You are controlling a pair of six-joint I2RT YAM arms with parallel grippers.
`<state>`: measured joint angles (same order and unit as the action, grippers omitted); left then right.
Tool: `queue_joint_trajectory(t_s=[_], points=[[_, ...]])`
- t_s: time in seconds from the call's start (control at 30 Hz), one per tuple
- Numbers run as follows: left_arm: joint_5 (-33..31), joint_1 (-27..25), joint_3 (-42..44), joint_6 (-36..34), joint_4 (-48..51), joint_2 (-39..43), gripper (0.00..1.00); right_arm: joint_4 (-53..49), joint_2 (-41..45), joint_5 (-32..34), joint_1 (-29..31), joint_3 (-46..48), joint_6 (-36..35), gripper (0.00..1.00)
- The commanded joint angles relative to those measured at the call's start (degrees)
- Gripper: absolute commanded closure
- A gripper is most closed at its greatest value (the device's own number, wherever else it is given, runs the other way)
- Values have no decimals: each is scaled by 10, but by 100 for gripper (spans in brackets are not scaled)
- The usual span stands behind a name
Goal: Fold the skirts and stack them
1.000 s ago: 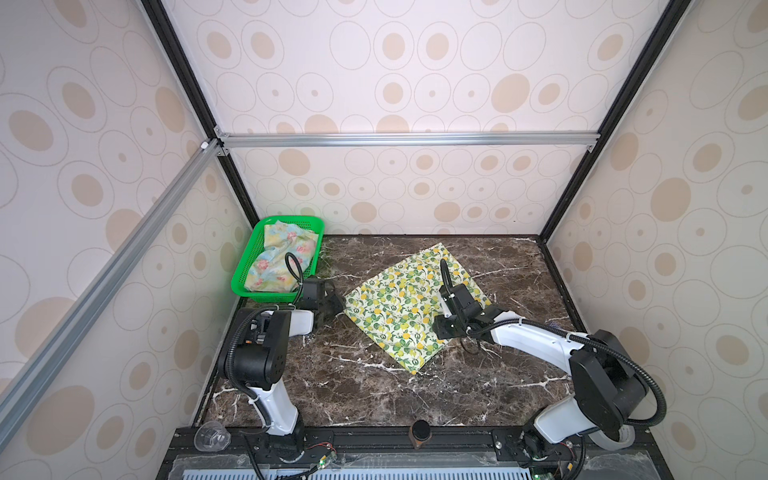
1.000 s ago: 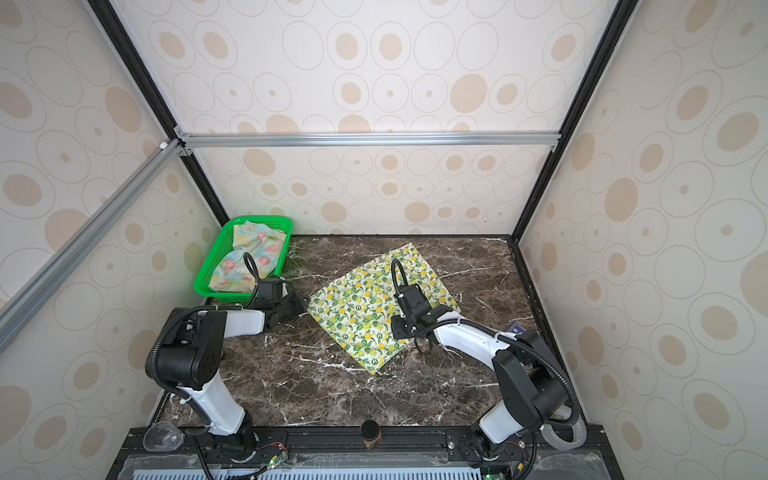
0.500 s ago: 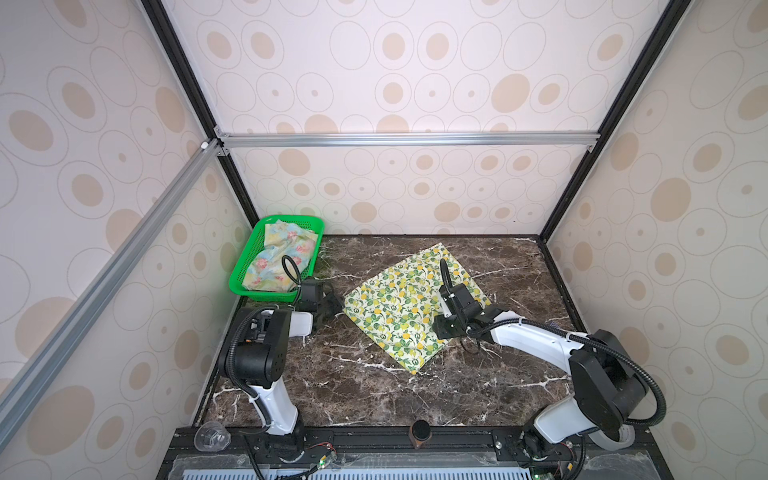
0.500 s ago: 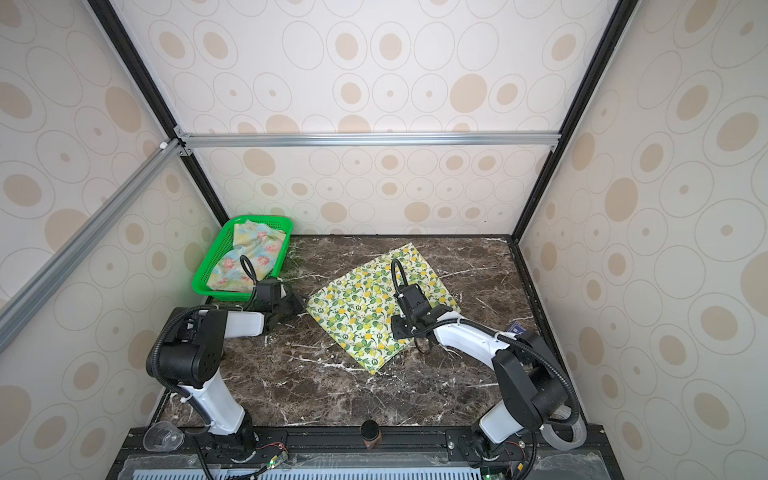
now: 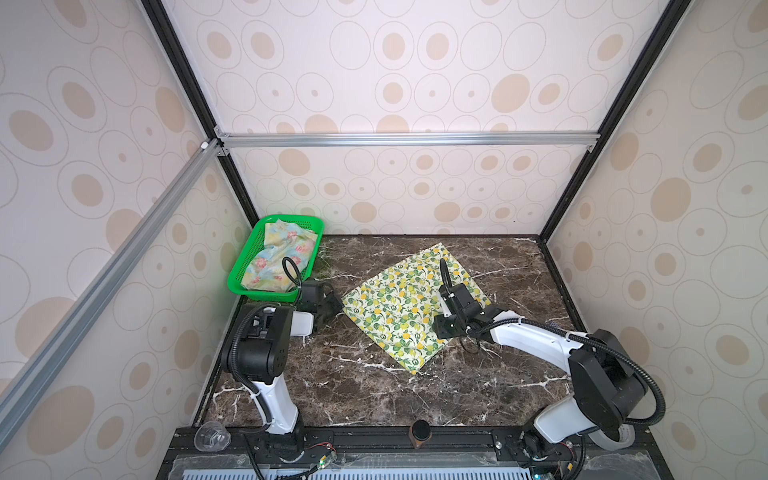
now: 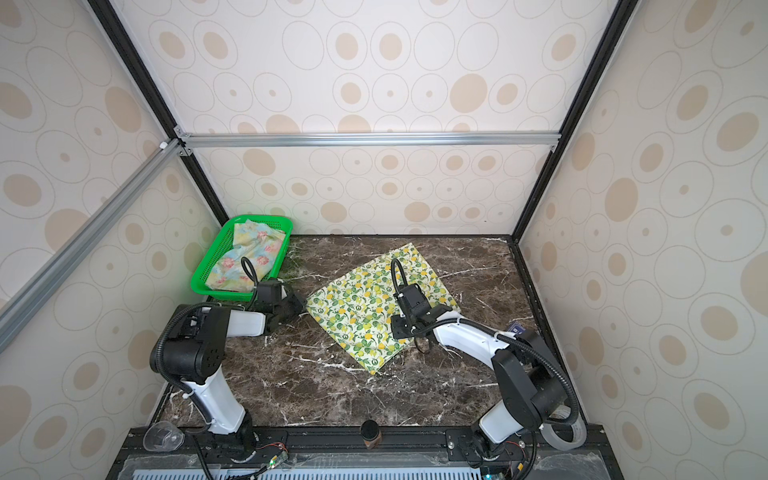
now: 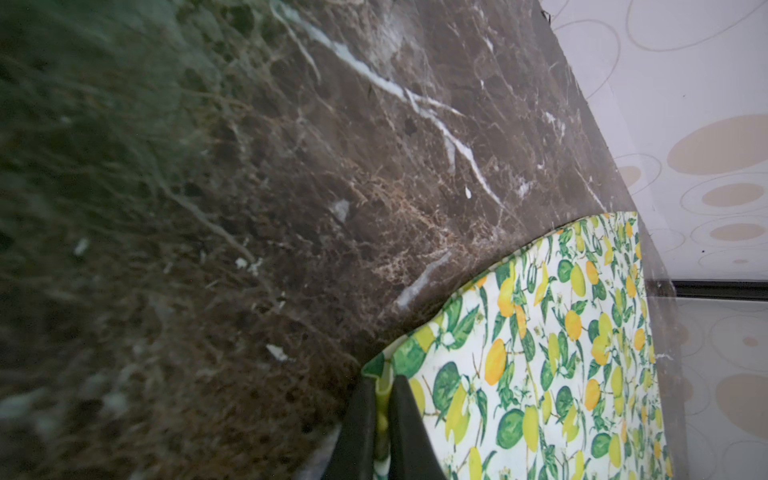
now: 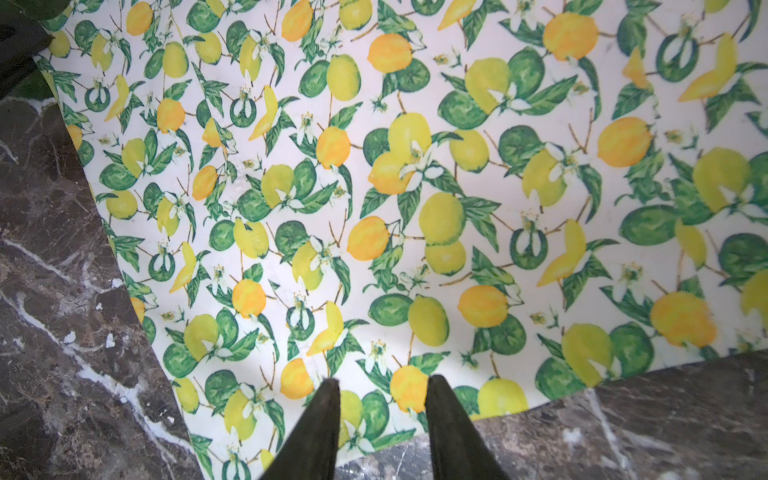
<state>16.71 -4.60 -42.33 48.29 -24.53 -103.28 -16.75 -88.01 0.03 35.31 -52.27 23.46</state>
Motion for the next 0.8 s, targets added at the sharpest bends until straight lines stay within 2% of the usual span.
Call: queue_joint_trajectory(t_s=[0.0, 0.07, 0.2, 0.6, 0.77], points=[[1, 4, 4, 0, 14, 14, 97, -13, -2, 5, 5, -6, -8, 62], [2, 4, 4, -1, 17, 20, 100, -17, 3, 11, 8, -4, -13, 62], [3, 2, 4, -3, 24, 34, 100, -36, 10, 32, 34, -2, -33, 62], [-3, -2, 11, -9, 41, 60, 100, -48, 24, 49, 185, 27, -70, 60], [-7, -2, 11, -9, 43, 56, 100, -35, 12, 45, 207, 26, -64, 62]])
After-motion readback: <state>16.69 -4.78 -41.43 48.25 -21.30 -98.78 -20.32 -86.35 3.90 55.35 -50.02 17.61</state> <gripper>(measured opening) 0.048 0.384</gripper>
